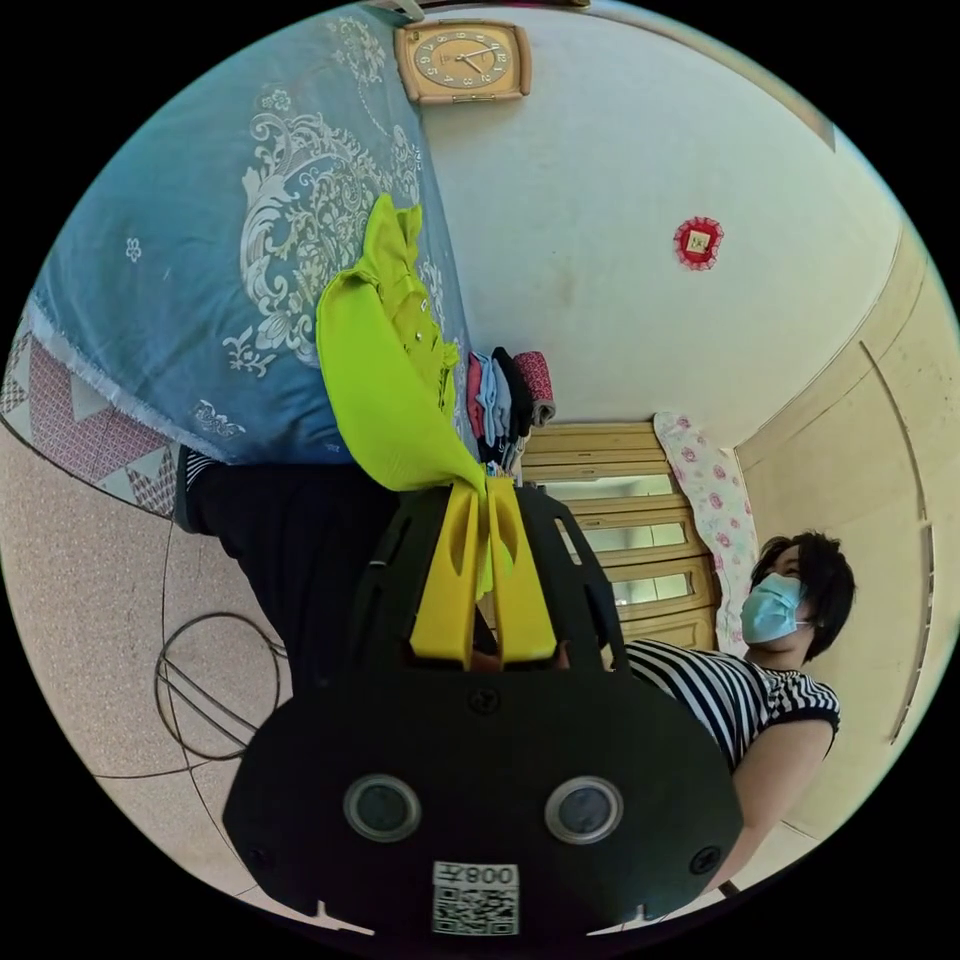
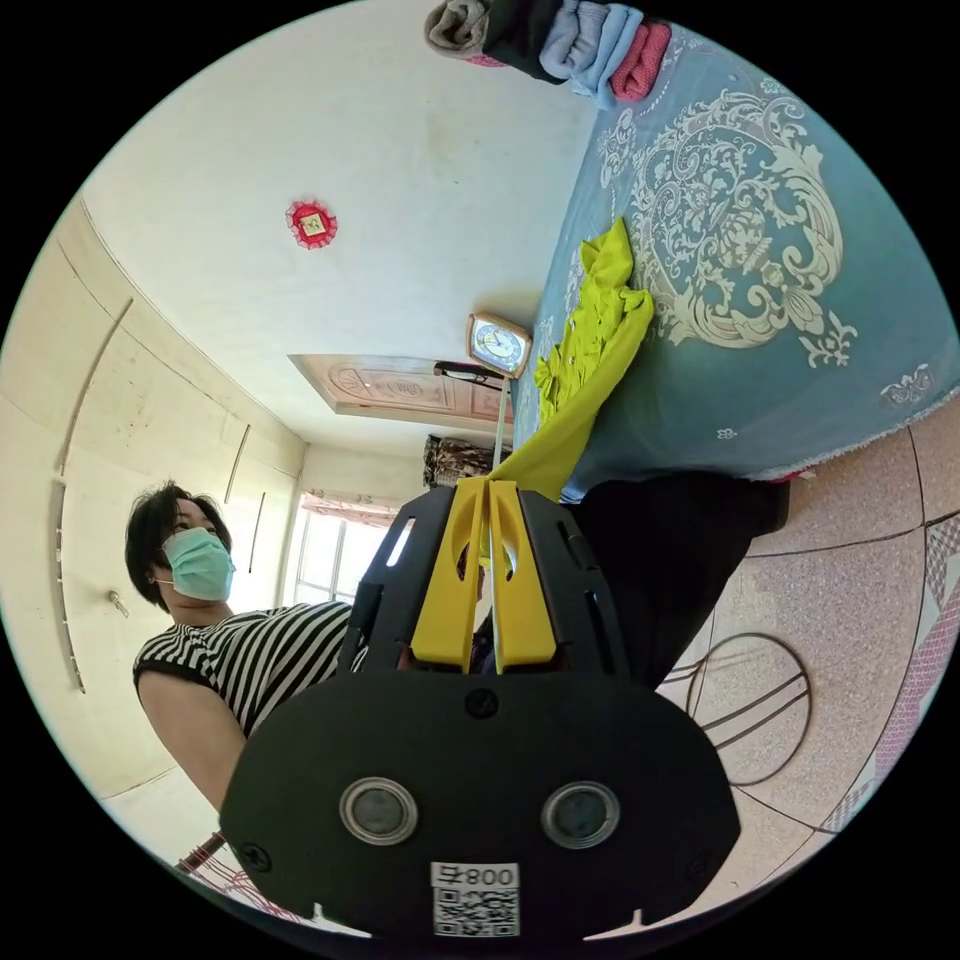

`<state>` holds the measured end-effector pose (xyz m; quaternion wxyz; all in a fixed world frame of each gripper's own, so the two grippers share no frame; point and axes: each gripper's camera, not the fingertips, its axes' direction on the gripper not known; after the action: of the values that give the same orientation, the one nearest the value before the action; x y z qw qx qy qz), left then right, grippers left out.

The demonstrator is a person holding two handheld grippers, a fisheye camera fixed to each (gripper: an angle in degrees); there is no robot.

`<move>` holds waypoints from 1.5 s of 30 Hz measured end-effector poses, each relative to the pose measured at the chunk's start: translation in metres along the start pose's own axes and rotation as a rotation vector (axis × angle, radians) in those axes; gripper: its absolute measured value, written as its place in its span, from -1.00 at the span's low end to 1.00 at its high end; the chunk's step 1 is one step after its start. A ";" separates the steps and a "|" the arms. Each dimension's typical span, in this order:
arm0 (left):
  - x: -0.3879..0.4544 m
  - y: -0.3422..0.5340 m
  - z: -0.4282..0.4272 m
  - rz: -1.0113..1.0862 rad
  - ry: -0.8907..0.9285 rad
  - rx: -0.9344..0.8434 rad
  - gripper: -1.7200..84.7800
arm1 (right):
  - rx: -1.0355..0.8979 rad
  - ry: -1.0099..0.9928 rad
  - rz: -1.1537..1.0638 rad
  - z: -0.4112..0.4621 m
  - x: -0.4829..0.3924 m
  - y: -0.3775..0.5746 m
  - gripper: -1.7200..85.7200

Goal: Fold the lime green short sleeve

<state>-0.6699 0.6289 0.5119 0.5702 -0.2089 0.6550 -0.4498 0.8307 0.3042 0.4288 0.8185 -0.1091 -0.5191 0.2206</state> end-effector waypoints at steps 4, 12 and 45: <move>0.026 -0.020 0.018 0.021 0.002 -0.005 -0.93 | -0.013 0.007 -0.032 0.017 -0.020 -0.034 -0.95; 0.079 -0.095 0.062 0.070 0.010 0.005 -0.93 | -0.036 0.029 -0.087 0.063 -0.058 -0.132 -0.96; 0.287 -0.206 0.351 0.417 -0.730 -0.146 -0.70 | -0.337 1.003 -0.403 0.405 -0.208 -0.325 -0.80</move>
<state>-0.4663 0.1749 0.5408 0.8271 -0.2572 0.4684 -0.1740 0.4719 -0.1002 0.5717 0.9622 -0.2285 -0.1054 -0.1046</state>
